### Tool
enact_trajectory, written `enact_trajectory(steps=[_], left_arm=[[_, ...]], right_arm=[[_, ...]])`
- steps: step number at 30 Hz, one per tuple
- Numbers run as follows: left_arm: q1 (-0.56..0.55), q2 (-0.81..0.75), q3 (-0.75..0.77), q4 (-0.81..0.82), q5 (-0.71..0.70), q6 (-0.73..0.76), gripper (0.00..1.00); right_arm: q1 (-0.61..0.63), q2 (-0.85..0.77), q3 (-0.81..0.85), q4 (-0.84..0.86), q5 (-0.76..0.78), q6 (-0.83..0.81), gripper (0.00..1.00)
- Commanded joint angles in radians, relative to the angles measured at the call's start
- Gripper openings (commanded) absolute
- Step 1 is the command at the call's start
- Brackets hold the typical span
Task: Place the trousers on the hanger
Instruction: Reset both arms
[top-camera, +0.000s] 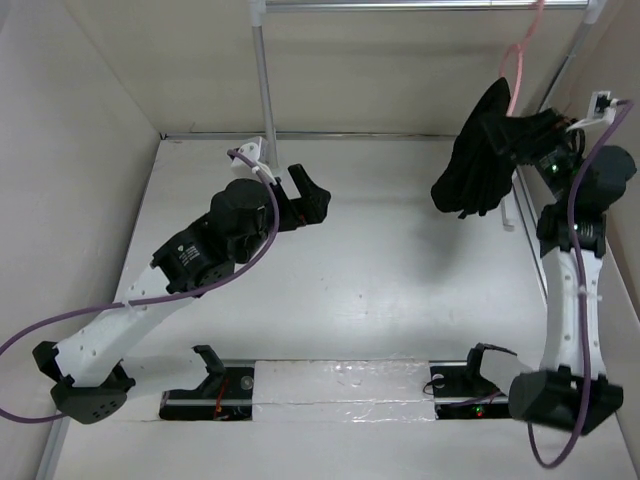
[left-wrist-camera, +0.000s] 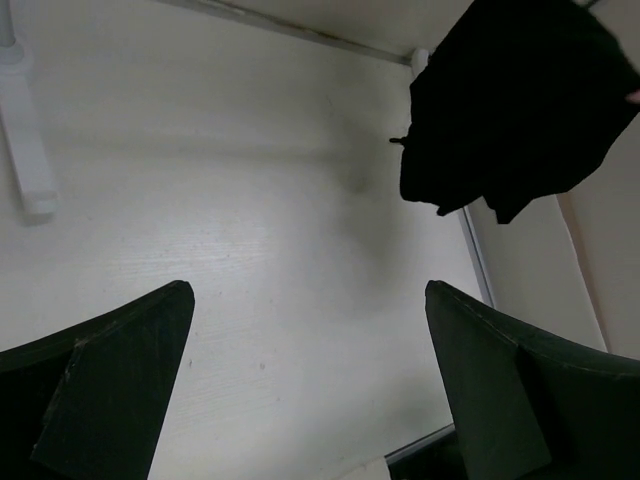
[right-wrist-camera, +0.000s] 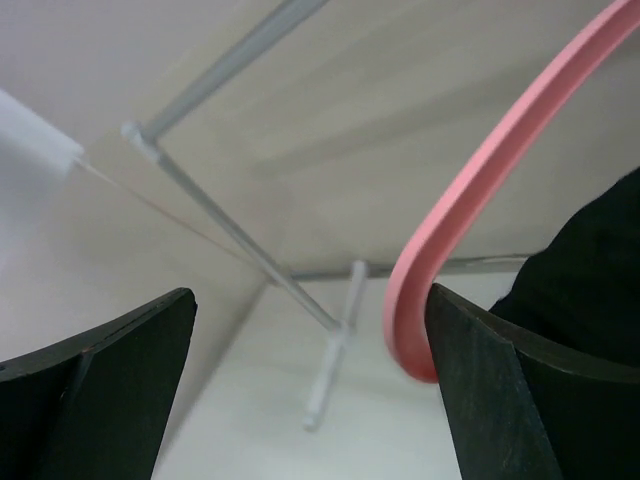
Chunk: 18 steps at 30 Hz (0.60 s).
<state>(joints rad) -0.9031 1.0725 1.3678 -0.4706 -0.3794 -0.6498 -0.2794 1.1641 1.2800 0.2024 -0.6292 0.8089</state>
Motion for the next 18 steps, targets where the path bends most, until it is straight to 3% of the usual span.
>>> enact_trajectory(steps=[1,3,9,14,18], left_arm=[[-0.002,-0.008,0.057,0.084,-0.029,0.05,0.99],[-0.002,-0.013,0.05,0.095,-0.036,0.059,0.99],[-0.002,-0.045,-0.041,0.04,-0.068,0.015,0.99],[-0.002,-0.133,-0.177,-0.003,-0.082,-0.057,0.98],[-0.002,-0.206,-0.329,0.021,-0.04,-0.108,0.98]], right_arm=[[0.051,-0.167,-0.098,-0.173,-0.002,-0.264,1.0],[0.143,-0.278,-0.123,-0.383,0.078,-0.44,1.0],[0.316,-0.524,-0.336,-0.748,0.275,-0.672,1.0],[0.335,-0.805,-0.501,-1.039,0.443,-0.715,1.0],[0.335,-0.922,-0.573,-1.075,0.456,-0.691,1.0]])
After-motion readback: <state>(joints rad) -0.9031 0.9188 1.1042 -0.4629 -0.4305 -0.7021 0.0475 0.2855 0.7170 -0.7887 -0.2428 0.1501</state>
